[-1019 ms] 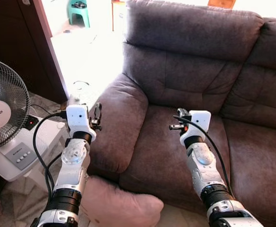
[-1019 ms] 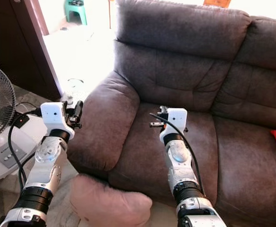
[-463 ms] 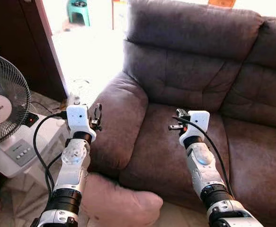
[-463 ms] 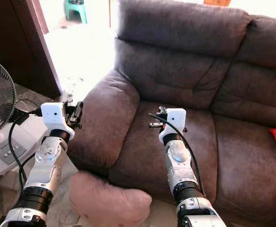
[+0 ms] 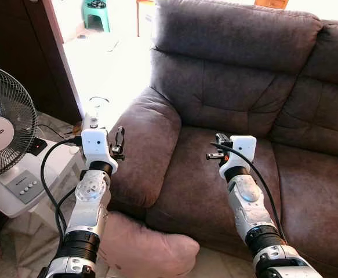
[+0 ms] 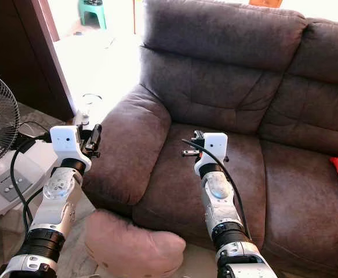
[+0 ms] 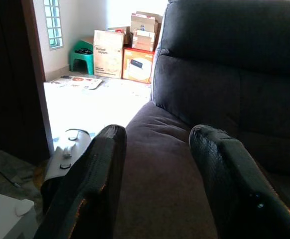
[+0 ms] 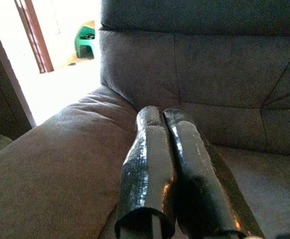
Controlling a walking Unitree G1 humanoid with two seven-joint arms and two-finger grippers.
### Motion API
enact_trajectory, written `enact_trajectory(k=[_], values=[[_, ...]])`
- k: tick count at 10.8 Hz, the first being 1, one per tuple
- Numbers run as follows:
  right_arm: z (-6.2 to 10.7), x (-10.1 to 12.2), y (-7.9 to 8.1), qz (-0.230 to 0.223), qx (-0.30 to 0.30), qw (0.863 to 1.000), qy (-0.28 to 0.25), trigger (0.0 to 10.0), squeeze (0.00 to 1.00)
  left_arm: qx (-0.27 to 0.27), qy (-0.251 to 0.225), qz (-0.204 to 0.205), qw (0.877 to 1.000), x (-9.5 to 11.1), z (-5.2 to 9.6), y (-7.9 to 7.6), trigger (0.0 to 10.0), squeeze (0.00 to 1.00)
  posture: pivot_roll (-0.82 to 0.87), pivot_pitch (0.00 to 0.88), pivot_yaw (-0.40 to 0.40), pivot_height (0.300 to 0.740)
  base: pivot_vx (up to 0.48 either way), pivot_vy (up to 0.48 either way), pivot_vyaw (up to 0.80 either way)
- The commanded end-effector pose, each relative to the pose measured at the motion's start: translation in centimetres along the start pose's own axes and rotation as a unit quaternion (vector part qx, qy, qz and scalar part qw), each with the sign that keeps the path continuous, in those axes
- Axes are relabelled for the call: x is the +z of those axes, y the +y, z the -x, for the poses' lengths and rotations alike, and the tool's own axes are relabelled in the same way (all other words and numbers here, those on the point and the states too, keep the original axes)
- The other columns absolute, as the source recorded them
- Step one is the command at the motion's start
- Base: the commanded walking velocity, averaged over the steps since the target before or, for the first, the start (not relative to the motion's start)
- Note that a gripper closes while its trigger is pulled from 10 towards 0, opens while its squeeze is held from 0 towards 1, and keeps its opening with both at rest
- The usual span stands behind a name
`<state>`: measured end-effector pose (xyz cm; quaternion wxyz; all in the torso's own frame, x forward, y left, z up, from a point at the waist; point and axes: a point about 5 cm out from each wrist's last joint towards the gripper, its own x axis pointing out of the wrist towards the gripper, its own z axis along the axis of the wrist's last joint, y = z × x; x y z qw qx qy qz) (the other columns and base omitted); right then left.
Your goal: Move the pillow to the sofa from floor
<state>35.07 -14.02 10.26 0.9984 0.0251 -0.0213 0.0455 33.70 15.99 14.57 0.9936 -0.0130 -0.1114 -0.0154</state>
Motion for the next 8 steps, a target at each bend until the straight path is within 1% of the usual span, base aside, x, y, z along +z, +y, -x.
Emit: enact_trajectory(k=[1,4,5,8], values=[[-0.34,0.63,0.08,0.003,0.002,1.0,-0.007,10.0,0.0,-0.003,0.001,0.0,1.0,0.09,-0.01,-0.23,10.0,0.0,0.11,0.099,-0.086,0.671,0.0,0.0,0.0],[-0.29,0.64,0.36,0.007,0.011,1.0,-0.009,10.0,0.0,-0.002,0.002,0.001,1.0,0.03,0.07,-0.27,10.0,0.0,0.11,0.101,-0.087,0.616,0.0,0.0,0.0],[-0.28,0.66,0.4,0.009,0.012,1.0,-0.01,10.0,0.0,-0.002,0.002,0.001,1.0,0.02,0.08,-0.27,10.0,0.0,0.11,0.101,-0.087,0.606,0.0,0.0,0.0],[-0.14,0.56,0.39,0.011,0.015,1.0,-0.012,10.0,0.0,-0.003,0.002,0.001,1.0,0.0,0.1,-0.31,10.0,0.0,0.11,0.099,-0.087,0.606,0.0,0.0,0.0]])
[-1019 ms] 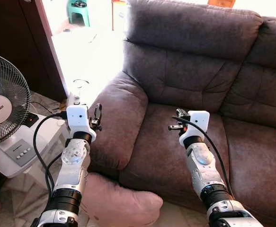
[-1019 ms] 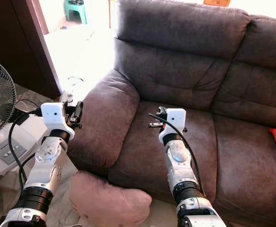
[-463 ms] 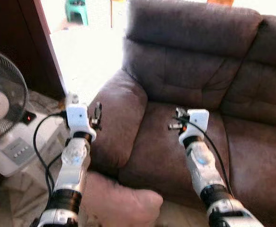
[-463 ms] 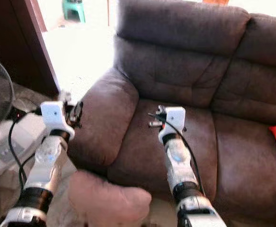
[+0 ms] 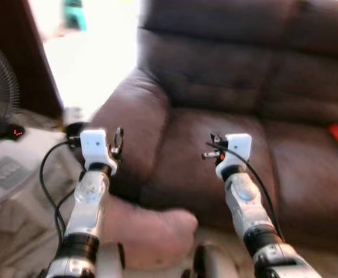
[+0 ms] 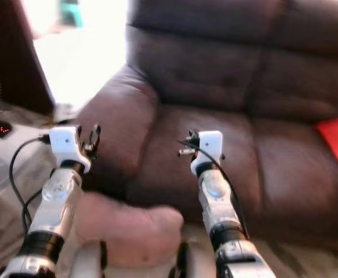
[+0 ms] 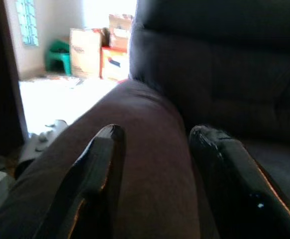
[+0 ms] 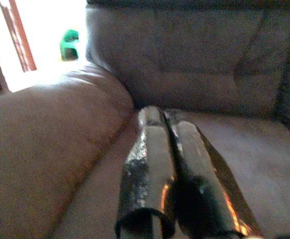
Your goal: Move the pillow to the sofa from floor
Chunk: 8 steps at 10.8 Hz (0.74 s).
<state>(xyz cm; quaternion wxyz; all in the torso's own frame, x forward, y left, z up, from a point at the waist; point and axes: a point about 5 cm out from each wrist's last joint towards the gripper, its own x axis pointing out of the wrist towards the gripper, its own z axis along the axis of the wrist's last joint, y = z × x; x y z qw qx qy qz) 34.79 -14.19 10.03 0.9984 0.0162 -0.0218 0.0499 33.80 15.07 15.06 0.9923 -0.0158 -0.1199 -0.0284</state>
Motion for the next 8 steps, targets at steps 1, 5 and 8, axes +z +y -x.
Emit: enact_trajectory(k=[1,5,8], values=[[-0.46,0.78,0.53,0.001,0.01,1.0,-0.012,10.0,0.0,0.01,0.011,-0.003,1.0,-0.43,0.37,0.61,10.0,0.0,0.11,0.095,-0.084,0.606,0.0,0.0,0.0],[-0.41,0.8,0.7,-0.002,0.013,1.0,-0.015,10.0,0.0,0.004,0.009,-0.003,1.0,-0.28,0.23,0.41,10.0,0.0,0.11,0.083,-0.078,0.606,0.0,0.0,0.0],[-0.41,0.82,0.74,0.0,0.013,1.0,-0.016,10.0,0.0,0.005,0.011,-0.004,1.0,-0.33,0.22,0.45,10.0,0.0,0.11,0.091,-0.083,0.606,0.0,0.0,0.0]])
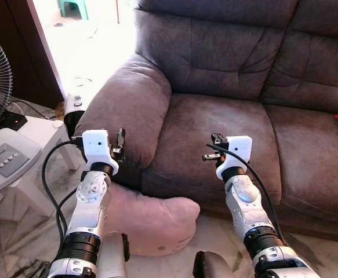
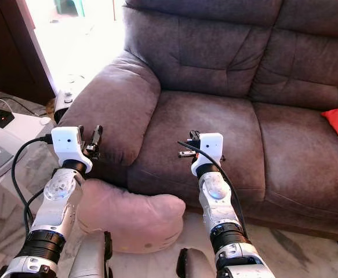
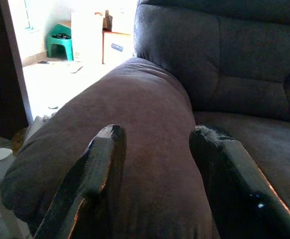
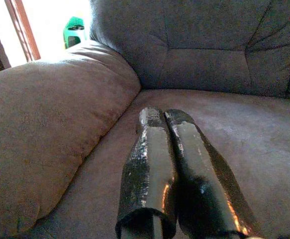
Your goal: Move the pillow to the sofa from floor
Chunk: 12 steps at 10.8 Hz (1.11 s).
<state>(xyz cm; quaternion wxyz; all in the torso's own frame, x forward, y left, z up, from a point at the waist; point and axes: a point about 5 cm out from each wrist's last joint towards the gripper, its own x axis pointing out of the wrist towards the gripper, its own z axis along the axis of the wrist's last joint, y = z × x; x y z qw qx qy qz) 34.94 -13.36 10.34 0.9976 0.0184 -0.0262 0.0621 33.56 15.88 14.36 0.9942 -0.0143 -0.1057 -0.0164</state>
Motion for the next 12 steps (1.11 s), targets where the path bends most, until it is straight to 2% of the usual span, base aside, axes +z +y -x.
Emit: enact_trajectory(k=[1,8,11,12], values=[[-0.13,0.51,-0.12,0.004,0.0,1.0,-0.01,10.0,0.0,-0.005,-0.003,-0.002,1.0,0.24,-0.11,-0.25,10.0,0.0,0.11,0.091,-0.084,0.606,0.0,0.0,0.0],[-0.24,0.54,-0.2,0.008,0.0,1.0,-0.005,10.0,0.0,-0.001,-0.001,-0.001,1.0,0.18,-0.11,-0.04,10.0,0.0,0.11,0.1,-0.09,0.601,0.0,0.0,0.0],[-0.27,0.69,0.2,0.003,0.009,1.0,-0.011,10.0,0.0,0.002,-0.001,-0.001,1.0,0.2,-0.12,0.03,10.0,0.0,0.11,0.111,-0.093,0.543,0.0,0.0,0.0],[-0.23,0.7,0.19,0.003,0.009,1.0,-0.014,10.0,0.0,0.002,-0.001,-0.001,1.0,0.2,-0.12,0.03,10.0,0.0,0.11,0.111,-0.093,0.538,0.0,0.0,0.0]])
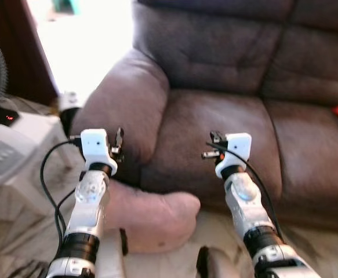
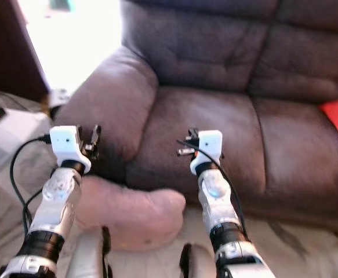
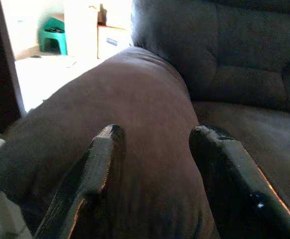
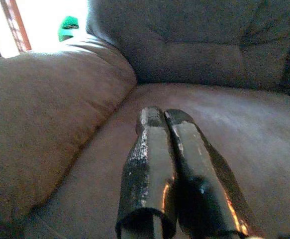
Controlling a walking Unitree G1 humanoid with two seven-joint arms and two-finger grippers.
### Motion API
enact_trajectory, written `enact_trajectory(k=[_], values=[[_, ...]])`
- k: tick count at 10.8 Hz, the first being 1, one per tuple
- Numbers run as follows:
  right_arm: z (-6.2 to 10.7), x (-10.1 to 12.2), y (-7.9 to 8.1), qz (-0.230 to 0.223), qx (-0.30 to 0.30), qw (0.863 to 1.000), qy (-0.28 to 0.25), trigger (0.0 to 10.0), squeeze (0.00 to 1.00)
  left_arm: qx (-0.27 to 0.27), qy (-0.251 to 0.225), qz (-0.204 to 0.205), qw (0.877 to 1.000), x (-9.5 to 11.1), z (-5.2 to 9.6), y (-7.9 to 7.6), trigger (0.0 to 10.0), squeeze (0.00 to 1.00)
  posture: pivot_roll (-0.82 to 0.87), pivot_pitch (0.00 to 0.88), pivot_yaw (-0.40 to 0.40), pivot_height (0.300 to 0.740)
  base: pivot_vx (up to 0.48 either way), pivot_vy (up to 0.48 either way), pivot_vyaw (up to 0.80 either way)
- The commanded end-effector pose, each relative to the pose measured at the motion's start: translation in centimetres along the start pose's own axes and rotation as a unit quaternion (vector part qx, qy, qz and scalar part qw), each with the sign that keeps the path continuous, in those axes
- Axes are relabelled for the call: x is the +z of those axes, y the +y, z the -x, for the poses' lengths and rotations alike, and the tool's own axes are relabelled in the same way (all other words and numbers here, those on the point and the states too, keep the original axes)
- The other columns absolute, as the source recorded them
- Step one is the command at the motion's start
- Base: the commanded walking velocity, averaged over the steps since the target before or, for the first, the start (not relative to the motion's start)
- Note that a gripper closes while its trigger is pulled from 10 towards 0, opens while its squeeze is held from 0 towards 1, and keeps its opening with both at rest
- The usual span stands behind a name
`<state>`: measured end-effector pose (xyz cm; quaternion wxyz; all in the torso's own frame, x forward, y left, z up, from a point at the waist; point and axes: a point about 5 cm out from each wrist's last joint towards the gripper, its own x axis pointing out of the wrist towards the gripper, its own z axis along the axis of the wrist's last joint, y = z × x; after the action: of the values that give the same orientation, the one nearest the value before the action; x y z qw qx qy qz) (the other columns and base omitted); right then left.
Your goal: Move the pillow to the sofa from floor
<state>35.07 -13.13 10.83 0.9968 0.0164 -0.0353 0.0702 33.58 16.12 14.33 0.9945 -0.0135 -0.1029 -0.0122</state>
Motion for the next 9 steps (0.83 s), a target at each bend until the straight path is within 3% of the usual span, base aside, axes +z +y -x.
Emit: enact_trajectory(k=[1,9], values=[[0.0,-0.01,-0.38,-0.001,-0.008,1.0,0.003,10.0,0.0,-0.002,-0.003,-0.001,1.0,0.24,-0.15,-0.19,10.0,0.0,0.11,0.115,-0.093,0.538,0.0,0.0,0.0],[0.08,-0.03,-0.29,0.004,-0.004,1.0,0.002,10.0,0.0,-0.007,-0.001,-0.001,1.0,0.18,-0.12,-0.36,10.0,0.0,0.11,0.109,-0.087,0.538,0.0,0.0,0.0]])
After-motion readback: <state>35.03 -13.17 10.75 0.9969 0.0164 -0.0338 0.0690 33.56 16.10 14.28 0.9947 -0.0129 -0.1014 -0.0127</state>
